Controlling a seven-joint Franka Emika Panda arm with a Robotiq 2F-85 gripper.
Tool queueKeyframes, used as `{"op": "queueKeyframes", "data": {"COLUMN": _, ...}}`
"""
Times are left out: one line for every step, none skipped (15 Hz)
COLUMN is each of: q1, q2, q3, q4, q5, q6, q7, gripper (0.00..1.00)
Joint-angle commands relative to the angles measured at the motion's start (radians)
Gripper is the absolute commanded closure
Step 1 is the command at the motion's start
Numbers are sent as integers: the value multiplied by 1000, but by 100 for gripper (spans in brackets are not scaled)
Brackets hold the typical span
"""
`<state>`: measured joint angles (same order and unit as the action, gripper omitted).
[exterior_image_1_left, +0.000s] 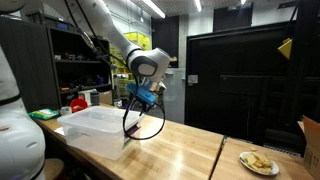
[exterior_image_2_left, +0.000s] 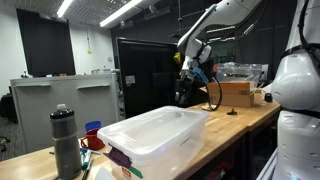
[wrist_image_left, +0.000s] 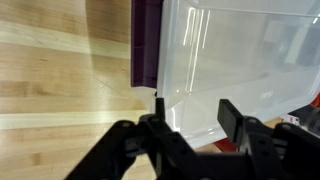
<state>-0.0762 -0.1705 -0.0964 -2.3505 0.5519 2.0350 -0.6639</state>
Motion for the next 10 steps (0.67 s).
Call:
{"op": "queueKeyframes", "data": {"q1": 22, "q2": 17, "q3": -3, "q4": 13, "q5": -23, "q6": -3, "q7": 20, "gripper": 12}}
{"op": "queueKeyframes", "data": {"q1": 25, "q2": 27, "q3": -2, "q4": 19, "q5": -24, "q6": -2, "q7": 16, "gripper": 4}}
{"op": "queueKeyframes", "data": {"q1": 27, "q2": 40, "q3": -2, "q4": 28, "q5": -23, "q6": -9, "q7": 16, "gripper": 1}}
{"op": "queueKeyframes", "data": {"q1": 29, "q2": 54, "q3": -2, "q4": 38, "q5": -22, "q6": -12, "q7": 13, "gripper": 0}}
{"op": "queueKeyframes", "data": {"q1": 30, "q2": 66, "q3": -2, "q4": 49, "q5": -23, "q6": -17, "q7": 10, "gripper": 0}}
{"op": "queueKeyframes", "data": {"q1": 29, "q2": 79, "q3": -3, "q4": 62, "q5": -25, "q6": -24, "q7": 10, "gripper": 0}}
{"op": "queueKeyframes", "data": {"q1": 27, "q2": 91, "q3": -3, "q4": 73, "q5": -27, "q6": -28, "q7": 10, "gripper": 0}}
{"op": "queueKeyframes", "data": {"q1": 25, "q2": 102, "q3": -3, "q4": 87, "q5": -31, "q6": -35, "q7": 11, "gripper": 0}}
{"op": "queueKeyframes", "data": {"q1": 23, "q2": 112, "q3": -2, "q4": 100, "q5": -35, "q6": -39, "q7": 11, "gripper": 0}}
{"op": "queueKeyframes", "data": {"q1": 21, "q2": 122, "q3": -1, "q4": 113, "q5": -38, "q6": -43, "q7": 9, "gripper": 0}}
